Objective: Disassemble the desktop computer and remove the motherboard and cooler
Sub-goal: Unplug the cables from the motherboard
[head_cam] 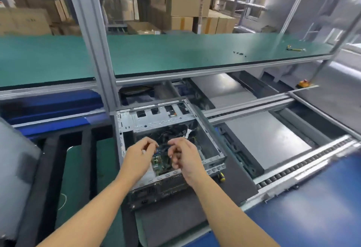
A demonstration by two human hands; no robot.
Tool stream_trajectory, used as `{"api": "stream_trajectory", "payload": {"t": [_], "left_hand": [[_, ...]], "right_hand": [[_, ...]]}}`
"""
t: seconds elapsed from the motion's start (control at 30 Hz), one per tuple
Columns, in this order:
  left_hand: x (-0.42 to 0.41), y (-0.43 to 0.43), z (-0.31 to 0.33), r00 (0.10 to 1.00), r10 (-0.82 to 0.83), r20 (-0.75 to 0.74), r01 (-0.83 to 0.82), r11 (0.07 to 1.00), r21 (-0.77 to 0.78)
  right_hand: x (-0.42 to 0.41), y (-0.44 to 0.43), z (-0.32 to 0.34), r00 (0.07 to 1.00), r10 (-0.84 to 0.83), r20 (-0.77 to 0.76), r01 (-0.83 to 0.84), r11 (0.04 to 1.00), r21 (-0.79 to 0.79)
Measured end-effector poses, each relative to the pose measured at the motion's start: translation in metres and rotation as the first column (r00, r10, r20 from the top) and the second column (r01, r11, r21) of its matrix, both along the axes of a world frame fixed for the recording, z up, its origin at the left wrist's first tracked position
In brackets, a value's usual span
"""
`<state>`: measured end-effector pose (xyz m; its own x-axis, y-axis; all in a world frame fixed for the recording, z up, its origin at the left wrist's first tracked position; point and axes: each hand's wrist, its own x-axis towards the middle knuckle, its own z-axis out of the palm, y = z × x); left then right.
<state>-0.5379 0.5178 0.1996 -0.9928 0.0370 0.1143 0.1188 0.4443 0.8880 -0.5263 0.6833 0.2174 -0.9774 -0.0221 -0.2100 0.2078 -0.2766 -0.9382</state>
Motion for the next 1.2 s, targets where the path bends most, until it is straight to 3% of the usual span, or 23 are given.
{"api": "stream_trajectory", "payload": {"t": [0.13, 0.27, 0.53, 0.7, 0.97, 1.2], "left_hand": [[-0.030, 0.052, -0.017, 0.999, -0.013, 0.038, 0.018, 0.987, -0.160], [-0.042, 0.083, -0.038, 0.996, -0.055, 0.074, 0.078, 0.928, -0.364], [-0.048, 0.081, -0.057, 0.995, -0.097, -0.007, 0.064, 0.712, -0.699], [-0.065, 0.074, -0.063, 0.996, -0.059, -0.064, 0.000, 0.732, -0.681], [-0.074, 0.066, -0.065, 0.987, -0.061, -0.147, -0.048, 0.767, -0.640], [-0.074, 0.065, -0.064, 0.991, -0.035, -0.127, -0.047, 0.807, -0.589]], "right_hand": [[-0.025, 0.051, -0.008, 0.997, -0.074, 0.016, 0.072, 0.990, 0.125], [-0.044, 0.081, -0.033, 0.982, -0.102, 0.162, 0.049, 0.952, 0.301], [-0.086, 0.080, -0.054, 0.962, -0.100, 0.256, 0.016, 0.950, 0.311], [-0.101, 0.069, -0.063, 0.951, -0.166, 0.262, 0.095, 0.960, 0.264], [-0.130, 0.064, -0.083, 0.931, -0.281, 0.235, 0.175, 0.905, 0.387], [-0.160, 0.063, -0.094, 0.909, -0.284, 0.306, 0.245, 0.956, 0.160]]}}
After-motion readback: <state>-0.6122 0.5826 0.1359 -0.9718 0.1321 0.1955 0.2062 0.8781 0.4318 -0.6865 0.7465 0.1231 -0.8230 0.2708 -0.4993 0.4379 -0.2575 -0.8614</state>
